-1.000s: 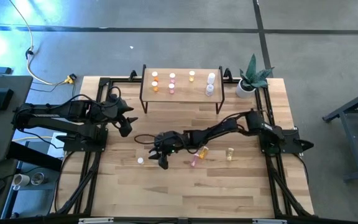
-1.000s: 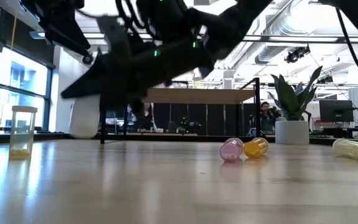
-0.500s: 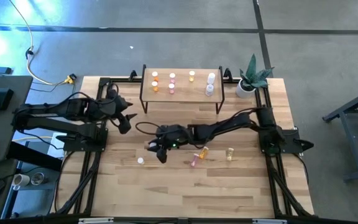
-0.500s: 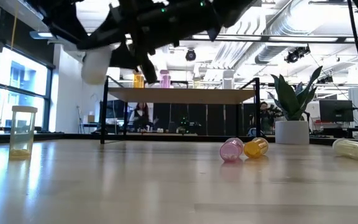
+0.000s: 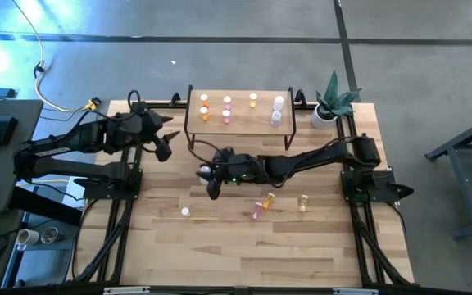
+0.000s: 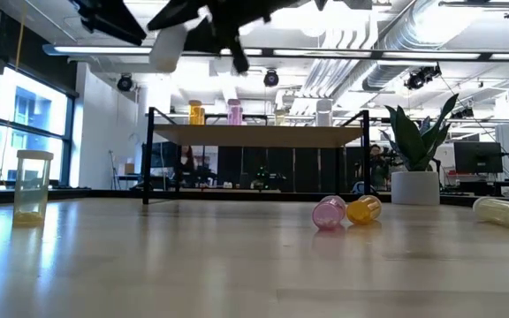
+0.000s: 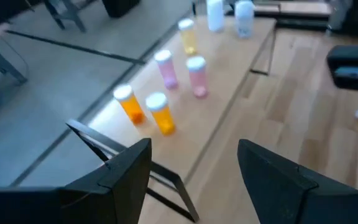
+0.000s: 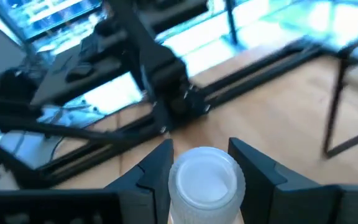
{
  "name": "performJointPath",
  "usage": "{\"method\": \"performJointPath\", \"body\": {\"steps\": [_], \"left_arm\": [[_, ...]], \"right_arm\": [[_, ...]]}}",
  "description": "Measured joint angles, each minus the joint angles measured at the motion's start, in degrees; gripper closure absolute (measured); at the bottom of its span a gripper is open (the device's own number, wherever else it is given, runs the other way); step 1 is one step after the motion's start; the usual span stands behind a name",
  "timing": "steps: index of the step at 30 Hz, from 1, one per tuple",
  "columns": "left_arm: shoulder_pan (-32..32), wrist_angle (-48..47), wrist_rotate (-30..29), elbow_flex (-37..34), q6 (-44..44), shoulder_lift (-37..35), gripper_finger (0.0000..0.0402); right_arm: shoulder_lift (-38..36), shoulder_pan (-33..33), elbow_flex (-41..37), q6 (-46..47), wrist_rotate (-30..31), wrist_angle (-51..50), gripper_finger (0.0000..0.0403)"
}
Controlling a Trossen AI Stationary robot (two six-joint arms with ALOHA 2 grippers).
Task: Pick and place medicine bottles onto shelf by color
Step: Put the white pill bottle on the shelf aligned with the other white pill bottles
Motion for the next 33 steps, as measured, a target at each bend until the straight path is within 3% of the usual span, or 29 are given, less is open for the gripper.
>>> {"method": "performJointPath", "body": {"steps": [8, 14, 28, 33], "left_arm": [[5.79, 7.88, 0.19, 0.0, 3.46, 0.13, 0.0174], [10.31, 12.4, 0.07, 0.0, 3.51, 0.13, 0.0174], [17.6, 14.42, -1.24, 0.0, 3.44, 0.17, 0.0174], [18.77, 14.48, -1.28, 0.0, 3.44, 0.17, 0.0174]], "right_arm": [[-8.4, -3.6, 0.0, -11.6, 7.92, -2.8, 0.0282], [-16.17, -9.31, 0.0, -21.95, 9.79, -5.12, 0.0282], [-30.15, -29.14, 0.0, -41.56, 9.57, -6.89, 0.0281], [-31.18, -39.54, 0.0, -41.17, 3.31, -7.04, 0.0281]]}}
